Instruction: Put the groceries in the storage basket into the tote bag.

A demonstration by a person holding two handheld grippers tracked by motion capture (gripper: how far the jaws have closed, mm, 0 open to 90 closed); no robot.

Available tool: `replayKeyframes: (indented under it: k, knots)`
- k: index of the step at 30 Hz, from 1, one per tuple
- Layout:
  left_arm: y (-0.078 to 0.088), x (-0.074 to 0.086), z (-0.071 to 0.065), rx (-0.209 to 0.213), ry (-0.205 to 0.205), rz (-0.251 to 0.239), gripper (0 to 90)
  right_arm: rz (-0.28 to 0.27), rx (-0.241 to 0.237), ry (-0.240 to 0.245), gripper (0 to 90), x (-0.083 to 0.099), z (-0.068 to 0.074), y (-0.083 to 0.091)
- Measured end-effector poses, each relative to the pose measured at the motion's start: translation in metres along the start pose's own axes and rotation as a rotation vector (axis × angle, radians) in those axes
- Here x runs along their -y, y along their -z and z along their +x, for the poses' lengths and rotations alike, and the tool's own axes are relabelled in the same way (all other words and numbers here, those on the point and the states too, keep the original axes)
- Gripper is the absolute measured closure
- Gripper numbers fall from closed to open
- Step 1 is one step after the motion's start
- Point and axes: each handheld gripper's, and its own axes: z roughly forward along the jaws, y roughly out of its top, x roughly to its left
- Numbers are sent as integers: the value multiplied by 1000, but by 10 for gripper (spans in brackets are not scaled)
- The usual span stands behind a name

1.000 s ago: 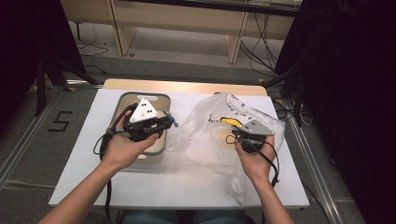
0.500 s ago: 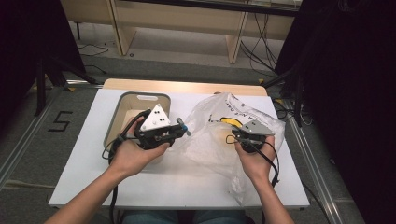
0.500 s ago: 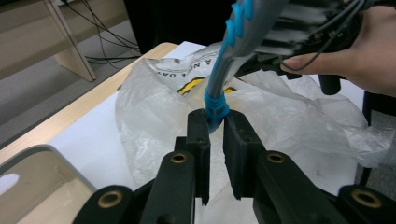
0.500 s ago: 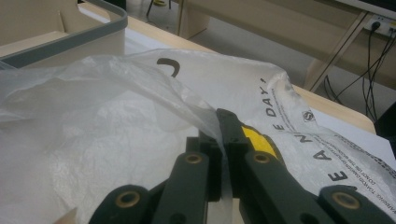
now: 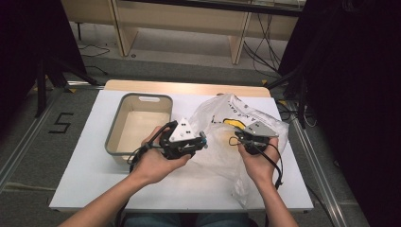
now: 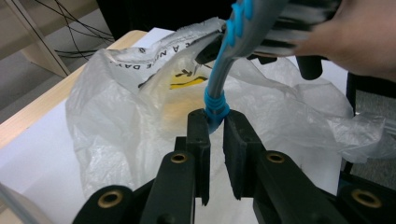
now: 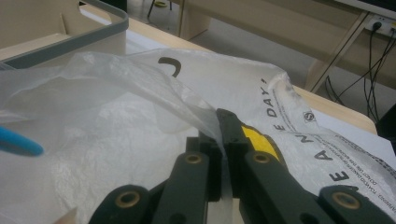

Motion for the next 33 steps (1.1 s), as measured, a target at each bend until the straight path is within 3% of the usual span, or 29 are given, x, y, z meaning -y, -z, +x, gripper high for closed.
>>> replayKeyframes:
  k: [4, 15, 19, 33]
  knots:
    - [-16, 1, -4, -2, -22, 32, 805, -5, 1, -4, 900, -1, 0, 1]
    - [-57, 7, -2, -6, -21, 111, 805, -17, -7, -12, 900, -3, -1, 3]
    - [-69, 9, -3, -18, -48, 152, 805, -22, -11, -16, 900, -4, -1, 4]
    - [-102, 13, 1, -61, -65, 234, 804, -33, -16, -22, 900, -6, -2, 6]
